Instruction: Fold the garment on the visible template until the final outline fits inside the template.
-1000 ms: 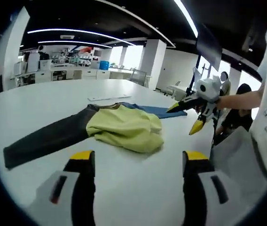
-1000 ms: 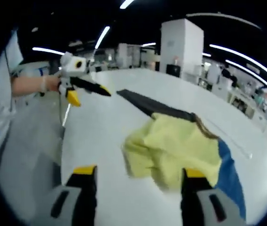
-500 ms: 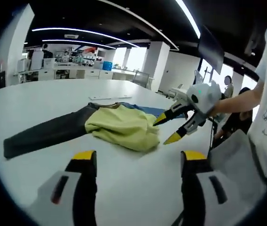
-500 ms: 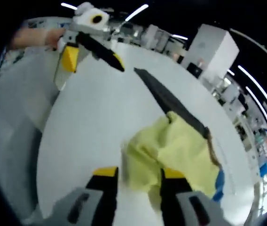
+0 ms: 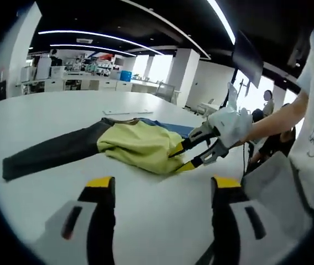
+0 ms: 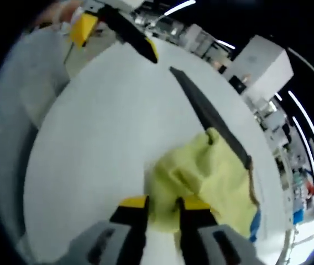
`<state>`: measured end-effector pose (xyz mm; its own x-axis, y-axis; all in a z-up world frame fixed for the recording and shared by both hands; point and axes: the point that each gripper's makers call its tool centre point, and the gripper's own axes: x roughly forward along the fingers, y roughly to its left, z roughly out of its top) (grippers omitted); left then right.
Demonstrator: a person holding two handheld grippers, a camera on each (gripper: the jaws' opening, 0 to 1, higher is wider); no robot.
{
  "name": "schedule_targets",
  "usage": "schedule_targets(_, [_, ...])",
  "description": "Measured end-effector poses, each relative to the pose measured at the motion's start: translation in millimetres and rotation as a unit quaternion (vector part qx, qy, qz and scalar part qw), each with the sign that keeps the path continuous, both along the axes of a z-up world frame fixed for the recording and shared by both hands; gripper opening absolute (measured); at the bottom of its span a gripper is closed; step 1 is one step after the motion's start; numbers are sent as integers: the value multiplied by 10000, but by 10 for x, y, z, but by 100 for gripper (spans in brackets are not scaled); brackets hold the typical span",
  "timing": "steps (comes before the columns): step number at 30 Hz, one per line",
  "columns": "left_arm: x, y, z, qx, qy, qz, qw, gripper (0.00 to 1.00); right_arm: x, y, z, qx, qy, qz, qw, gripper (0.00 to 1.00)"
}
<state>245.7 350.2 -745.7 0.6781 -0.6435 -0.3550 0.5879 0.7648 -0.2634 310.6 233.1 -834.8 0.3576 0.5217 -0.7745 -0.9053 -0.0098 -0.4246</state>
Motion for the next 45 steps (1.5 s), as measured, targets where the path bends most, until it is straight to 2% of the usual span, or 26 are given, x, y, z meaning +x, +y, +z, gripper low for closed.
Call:
schedule_targets(3, [4,-24,-6,-23,17,10,10000,67,93,-28,-23,-151,-320,59,9994,6])
schedule_targets(4, [3,-27,-12,-36,31,12,10000,67,81,-16,-15,-79,-246,70,9996,0])
schedule_targets(5, [2,-32,-18,-57,42,15,10000,67,27,19,1,60,5,93,9999,0])
schedule_targets(6, [2,-33,-24,-62,47,14,10000,67,36,11,27,98,41,-37,9999,0])
schedule_targets(9, [-2,-38,-53,-74,76,2,9999,67,42,8,188,137,-90,37,9999,0])
schedule_targets(12, [-5,-68,-71,-114,110,-21,9999,66,65,38,378,428,94,-128,9990,0])
schedule_targets(13, [-3,-73,-76,-114,115,-29,9999,66,119,43,401,495,93,-149,9986,0])
schedule_targets(16, [4,-93,-82,-127,123,-45,9998,66,260,70,634,756,92,-271,9967,0])
schedule_targets(17, [6,-100,-81,-135,122,-53,9998,65,311,97,753,931,181,-373,9948,0])
schedule_targets(21, [23,-122,-80,-142,129,-71,9998,65,546,113,1045,1172,248,-562,9912,0])
schedule_targets(22, [28,-128,-76,-161,134,-63,9998,65,639,132,1154,1391,303,-706,9873,0])
schedule_targets(25, [47,-125,-76,-221,132,-52,9997,64,839,155,1318,1720,528,-994,9787,0])
schedule_targets(32, [56,-167,-86,-249,168,-66,9995,63,1327,136,1345,1853,657,-1377,9708,0])
schedule_targets(35, [66,-160,-90,-256,183,-40,9995,63,1411,103,1313,1930,755,-1579,9655,0])
schedule_targets(45, [130,-144,-132,-277,286,4,9992,57,1720,71,1102,1926,873,-1946,9578,0])
